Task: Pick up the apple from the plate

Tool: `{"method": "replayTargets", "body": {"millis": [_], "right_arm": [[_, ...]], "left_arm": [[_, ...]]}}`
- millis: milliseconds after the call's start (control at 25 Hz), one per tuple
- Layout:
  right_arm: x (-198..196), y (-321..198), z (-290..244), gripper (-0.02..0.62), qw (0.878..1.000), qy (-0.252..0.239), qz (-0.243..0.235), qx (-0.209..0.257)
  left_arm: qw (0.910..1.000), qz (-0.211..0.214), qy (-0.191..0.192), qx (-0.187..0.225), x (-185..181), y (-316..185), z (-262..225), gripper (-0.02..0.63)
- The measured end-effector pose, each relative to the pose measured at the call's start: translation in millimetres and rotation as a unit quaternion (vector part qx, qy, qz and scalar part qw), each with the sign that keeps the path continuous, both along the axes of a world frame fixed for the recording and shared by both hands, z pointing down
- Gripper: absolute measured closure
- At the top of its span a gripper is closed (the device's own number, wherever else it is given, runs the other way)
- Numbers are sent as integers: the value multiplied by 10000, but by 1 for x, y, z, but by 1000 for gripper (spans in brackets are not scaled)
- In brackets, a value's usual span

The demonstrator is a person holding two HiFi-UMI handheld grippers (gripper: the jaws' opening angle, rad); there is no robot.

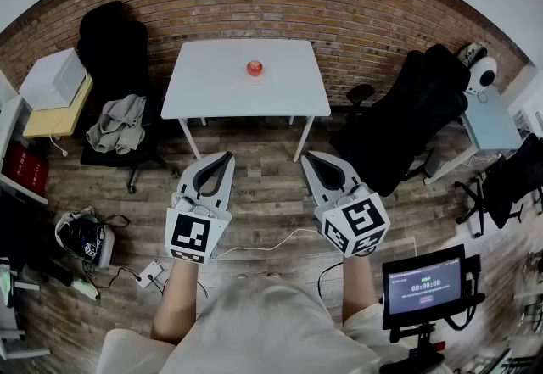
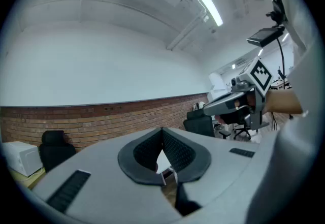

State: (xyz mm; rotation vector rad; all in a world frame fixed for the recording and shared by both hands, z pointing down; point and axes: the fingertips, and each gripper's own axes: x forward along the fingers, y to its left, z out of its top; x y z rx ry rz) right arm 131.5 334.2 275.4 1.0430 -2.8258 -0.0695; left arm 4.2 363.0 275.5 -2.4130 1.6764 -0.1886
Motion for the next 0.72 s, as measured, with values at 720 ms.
{"method": "replayTargets", "body": {"millis": [720], "right_arm": [[6,6,-9,594,9974,-620,-366,-30]], "left_arm": [[10000,12,-79,18,6,-2,6,601]]}}
